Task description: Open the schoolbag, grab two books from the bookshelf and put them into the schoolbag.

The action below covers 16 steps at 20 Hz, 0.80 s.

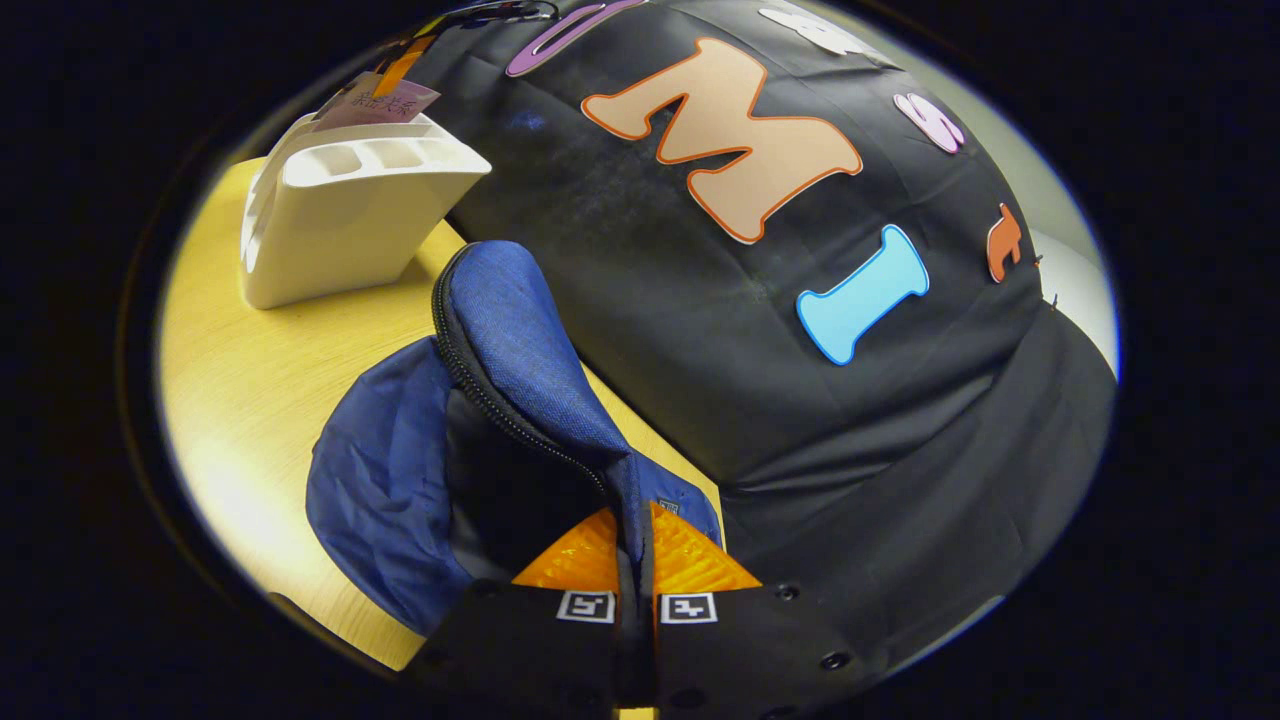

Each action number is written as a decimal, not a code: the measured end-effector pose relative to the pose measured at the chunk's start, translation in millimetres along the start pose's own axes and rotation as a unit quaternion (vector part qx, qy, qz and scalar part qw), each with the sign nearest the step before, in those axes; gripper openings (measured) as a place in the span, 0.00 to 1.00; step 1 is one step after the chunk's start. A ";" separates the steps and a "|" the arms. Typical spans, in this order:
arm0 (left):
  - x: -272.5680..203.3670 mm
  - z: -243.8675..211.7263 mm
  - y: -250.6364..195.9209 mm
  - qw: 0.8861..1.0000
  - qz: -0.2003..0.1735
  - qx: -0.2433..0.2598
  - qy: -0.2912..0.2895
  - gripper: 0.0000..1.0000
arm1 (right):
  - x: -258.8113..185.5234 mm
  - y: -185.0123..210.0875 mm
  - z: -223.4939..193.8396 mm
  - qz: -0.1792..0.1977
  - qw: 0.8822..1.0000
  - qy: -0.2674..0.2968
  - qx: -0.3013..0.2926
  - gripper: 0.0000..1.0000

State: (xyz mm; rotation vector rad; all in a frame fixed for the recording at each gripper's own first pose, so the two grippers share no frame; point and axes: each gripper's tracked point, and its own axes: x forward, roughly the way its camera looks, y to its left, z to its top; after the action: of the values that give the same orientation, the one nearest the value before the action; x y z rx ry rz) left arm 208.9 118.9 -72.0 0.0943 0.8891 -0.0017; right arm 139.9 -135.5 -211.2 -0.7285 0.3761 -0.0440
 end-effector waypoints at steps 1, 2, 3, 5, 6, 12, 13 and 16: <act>6.4 -0.8 -0.4 1.000 -0.002 0.003 0.016 0.78 | 0.3 0.0 -0.4 0.001 1.000 -0.001 -0.001 0.03; 11.5 -3.6 0.5 0.999 -0.002 0.005 0.035 0.75 | -0.2 -0.1 -0.3 0.001 1.000 -0.001 -0.003 0.03; 15.1 -7.9 -0.2 0.999 -0.006 0.007 0.054 0.73 | -0.8 -0.1 -0.7 0.001 1.000 -0.001 -0.003 0.03; 25.4 -10.9 1.2 0.996 -0.009 0.008 0.083 0.64 | -0.3 -0.2 -0.3 0.002 1.000 -0.001 -0.003 0.03; 27.5 -11.2 2.6 0.996 -0.005 0.007 0.094 0.58 | -1.1 0.7 -0.8 0.002 1.000 0.000 -0.004 0.03; 28.6 -18.5 11.2 0.990 0.026 0.010 0.141 0.37 | -4.3 3.4 -0.9 0.004 1.000 0.001 -0.009 0.03; 26.3 -23.2 13.4 0.987 0.038 0.002 0.154 0.36 | -2.9 2.8 -0.8 0.004 1.000 0.000 -0.010 0.03; 23.3 -24.0 12.3 0.986 0.046 -0.008 0.161 0.35 | -2.8 3.4 -0.1 0.004 1.000 0.000 -0.012 0.03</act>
State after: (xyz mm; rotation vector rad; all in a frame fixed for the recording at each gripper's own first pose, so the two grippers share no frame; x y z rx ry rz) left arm 205.5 134.0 -104.1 0.1230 1.2074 0.1095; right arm 136.9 -132.6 -212.6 -0.7508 0.3800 -0.0328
